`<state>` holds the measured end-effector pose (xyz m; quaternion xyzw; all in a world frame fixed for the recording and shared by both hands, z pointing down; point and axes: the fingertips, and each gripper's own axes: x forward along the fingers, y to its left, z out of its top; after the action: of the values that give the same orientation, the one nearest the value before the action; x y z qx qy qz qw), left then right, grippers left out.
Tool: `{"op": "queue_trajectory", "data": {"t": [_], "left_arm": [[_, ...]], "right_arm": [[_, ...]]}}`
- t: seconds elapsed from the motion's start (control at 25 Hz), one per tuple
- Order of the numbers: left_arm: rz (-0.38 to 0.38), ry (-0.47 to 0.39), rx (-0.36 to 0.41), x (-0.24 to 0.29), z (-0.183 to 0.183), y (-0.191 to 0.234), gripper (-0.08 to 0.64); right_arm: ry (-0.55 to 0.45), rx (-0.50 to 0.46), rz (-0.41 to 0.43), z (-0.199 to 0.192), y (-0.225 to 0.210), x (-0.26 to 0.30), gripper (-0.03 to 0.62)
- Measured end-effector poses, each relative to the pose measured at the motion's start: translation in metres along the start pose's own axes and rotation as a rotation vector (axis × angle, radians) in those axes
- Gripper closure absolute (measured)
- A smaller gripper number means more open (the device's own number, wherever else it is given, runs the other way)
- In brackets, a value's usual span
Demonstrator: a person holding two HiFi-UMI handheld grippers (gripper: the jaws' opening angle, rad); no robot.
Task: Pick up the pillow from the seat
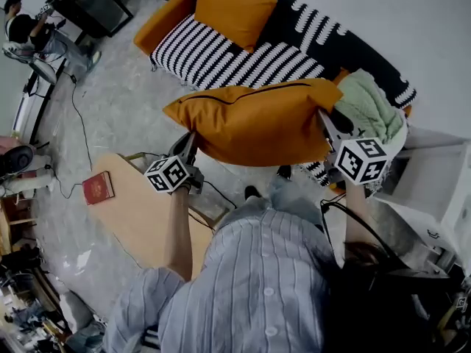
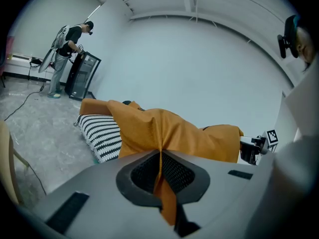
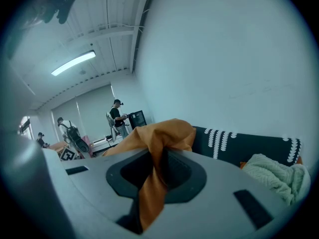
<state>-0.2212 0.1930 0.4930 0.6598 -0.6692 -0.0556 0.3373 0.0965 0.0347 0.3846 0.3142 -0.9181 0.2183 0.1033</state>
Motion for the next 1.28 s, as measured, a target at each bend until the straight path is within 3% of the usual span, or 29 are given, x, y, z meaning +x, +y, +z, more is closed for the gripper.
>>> {"op": "queue_trajectory", "data": {"t": [0.64,1.28], "left_arm": [[0.088,-0.064,-0.032,-0.13,-0.029,0.059,0.541],[0.185,-0.139,-0.078,-0.201,-0.054,0.093,0.541]], "right_arm": [[0.04,0.002,0.093,-0.059,0.114,-0.013,0.523],[0.095,-0.035,0.189,-0.088,0.168,0.001,0.523]]}}
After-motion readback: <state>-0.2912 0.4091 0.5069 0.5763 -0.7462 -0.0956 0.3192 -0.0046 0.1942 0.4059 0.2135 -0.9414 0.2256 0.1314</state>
